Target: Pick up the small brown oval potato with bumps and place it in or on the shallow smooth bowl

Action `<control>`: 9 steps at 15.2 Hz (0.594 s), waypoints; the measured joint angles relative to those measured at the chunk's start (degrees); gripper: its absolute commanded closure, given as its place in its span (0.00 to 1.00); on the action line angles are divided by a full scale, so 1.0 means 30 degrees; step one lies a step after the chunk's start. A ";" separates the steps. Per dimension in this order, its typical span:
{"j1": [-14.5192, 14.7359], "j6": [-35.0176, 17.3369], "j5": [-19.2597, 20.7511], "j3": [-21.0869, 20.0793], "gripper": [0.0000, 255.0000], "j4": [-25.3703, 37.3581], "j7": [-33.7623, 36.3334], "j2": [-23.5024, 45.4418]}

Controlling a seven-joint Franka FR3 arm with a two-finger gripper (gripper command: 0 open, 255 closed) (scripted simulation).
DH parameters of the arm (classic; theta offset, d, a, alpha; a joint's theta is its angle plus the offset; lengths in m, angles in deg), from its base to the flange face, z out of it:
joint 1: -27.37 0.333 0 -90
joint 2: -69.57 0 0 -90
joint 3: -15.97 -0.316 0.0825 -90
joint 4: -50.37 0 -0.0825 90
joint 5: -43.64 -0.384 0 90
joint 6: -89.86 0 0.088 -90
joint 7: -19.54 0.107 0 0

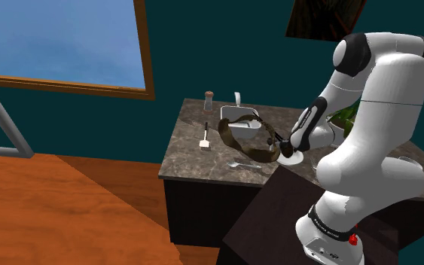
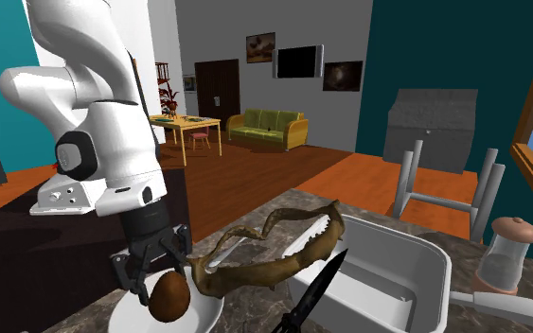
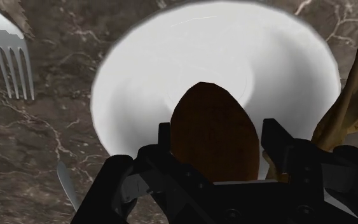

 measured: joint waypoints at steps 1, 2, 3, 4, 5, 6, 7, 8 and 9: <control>0.0058 -0.0057 -0.0022 0.0046 1.00 0.0004 0.0001 0.0058; 0.0085 -0.0084 -0.0033 0.0066 1.00 0.0010 0.0003 0.0088; 0.0095 -0.0095 -0.0038 0.0073 1.00 0.0018 0.0003 0.0104; 0.0100 -0.0101 -0.0040 0.0077 1.00 0.0020 0.0004 0.0112; 0.0102 -0.0105 -0.0041 0.0079 1.00 0.0022 0.0003 0.0116; 0.0104 -0.0106 -0.0042 0.0080 0.00 0.0022 0.0003 0.0118; 0.0102 -0.0106 -0.0043 0.0083 0.00 0.0022 0.0003 0.0120; 0.0102 -0.0106 -0.0043 0.0085 0.00 0.0022 0.0003 0.0121; 0.0102 -0.0106 -0.0042 0.0082 0.00 0.0024 0.0003 0.0120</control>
